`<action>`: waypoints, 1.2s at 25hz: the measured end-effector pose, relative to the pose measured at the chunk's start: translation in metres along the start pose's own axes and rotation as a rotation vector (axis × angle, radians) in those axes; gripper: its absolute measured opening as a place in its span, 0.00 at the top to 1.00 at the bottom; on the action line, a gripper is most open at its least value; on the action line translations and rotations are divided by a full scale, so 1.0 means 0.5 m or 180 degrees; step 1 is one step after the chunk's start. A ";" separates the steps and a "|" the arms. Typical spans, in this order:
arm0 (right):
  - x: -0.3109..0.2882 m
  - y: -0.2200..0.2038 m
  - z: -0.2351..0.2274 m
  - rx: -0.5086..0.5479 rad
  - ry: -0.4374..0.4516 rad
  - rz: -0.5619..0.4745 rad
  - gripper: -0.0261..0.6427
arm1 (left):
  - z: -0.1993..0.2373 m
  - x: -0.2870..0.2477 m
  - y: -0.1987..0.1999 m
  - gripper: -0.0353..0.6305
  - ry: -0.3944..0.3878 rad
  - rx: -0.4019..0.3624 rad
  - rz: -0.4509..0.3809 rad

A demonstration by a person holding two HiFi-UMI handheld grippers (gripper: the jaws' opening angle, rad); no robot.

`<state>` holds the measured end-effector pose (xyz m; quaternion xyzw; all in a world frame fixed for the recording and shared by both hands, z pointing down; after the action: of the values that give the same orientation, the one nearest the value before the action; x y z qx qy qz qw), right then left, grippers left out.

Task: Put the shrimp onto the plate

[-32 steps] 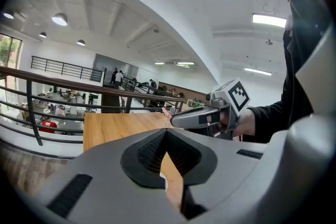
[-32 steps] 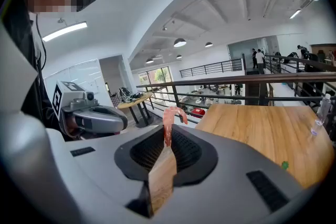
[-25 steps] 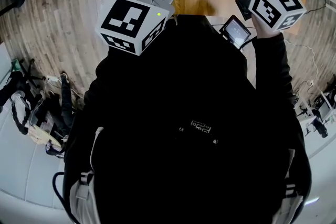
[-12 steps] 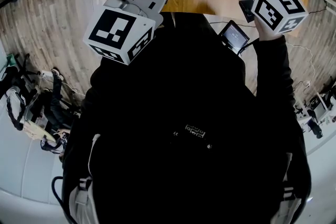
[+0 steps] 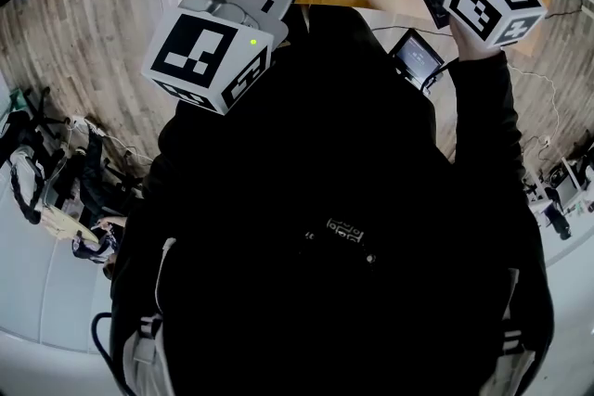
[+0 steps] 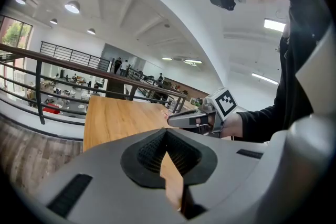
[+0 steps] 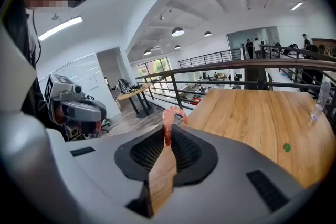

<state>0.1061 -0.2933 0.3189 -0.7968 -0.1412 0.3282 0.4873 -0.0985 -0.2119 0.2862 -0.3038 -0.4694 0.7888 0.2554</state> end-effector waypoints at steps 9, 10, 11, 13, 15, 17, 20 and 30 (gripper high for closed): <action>-0.002 -0.030 -0.012 0.0002 -0.0007 0.0073 0.88 | -0.020 0.005 -0.023 0.94 0.0019 0.0043 -0.0021; 0.002 -0.036 -0.024 -0.0005 -0.0011 0.0095 0.88 | -0.027 -0.002 -0.025 0.94 0.0026 0.0051 -0.0021; 0.005 -0.043 -0.037 -0.0016 -0.0018 0.0120 0.88 | -0.033 -0.011 -0.028 0.94 0.0033 0.0060 -0.0020; 0.007 -0.056 -0.061 -0.0033 -0.0029 0.0178 0.88 | -0.039 -0.023 -0.033 0.94 0.0053 0.0080 -0.0022; -0.004 -0.061 -0.069 -0.0021 -0.0024 0.0238 0.88 | -0.033 -0.018 -0.033 0.94 0.0092 0.0097 -0.0044; -0.026 -0.063 -0.060 -0.0004 -0.0012 0.0285 0.88 | -0.018 0.004 -0.029 0.94 0.0146 0.0110 -0.0070; -0.054 -0.075 -0.050 0.0005 -0.0010 0.0349 0.88 | -0.001 0.032 -0.029 0.94 0.0205 0.0130 -0.0100; -0.156 -0.114 -0.100 0.0153 0.0020 0.0698 0.88 | 0.060 0.050 -0.008 0.94 0.0464 0.0177 -0.0212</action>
<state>0.0865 -0.3423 0.4139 -0.7965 -0.0436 0.3804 0.4679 -0.1367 -0.2107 0.2949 -0.3373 -0.4373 0.7684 0.3233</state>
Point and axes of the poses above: the fingertips, and each gripper's own axes: x backward along the fingers, z to its left, y out of its top, the point moved 8 cm from there along x, backward along the fingers, and after that the axes turned 9 degrees about -z, right-handed, at the moved point
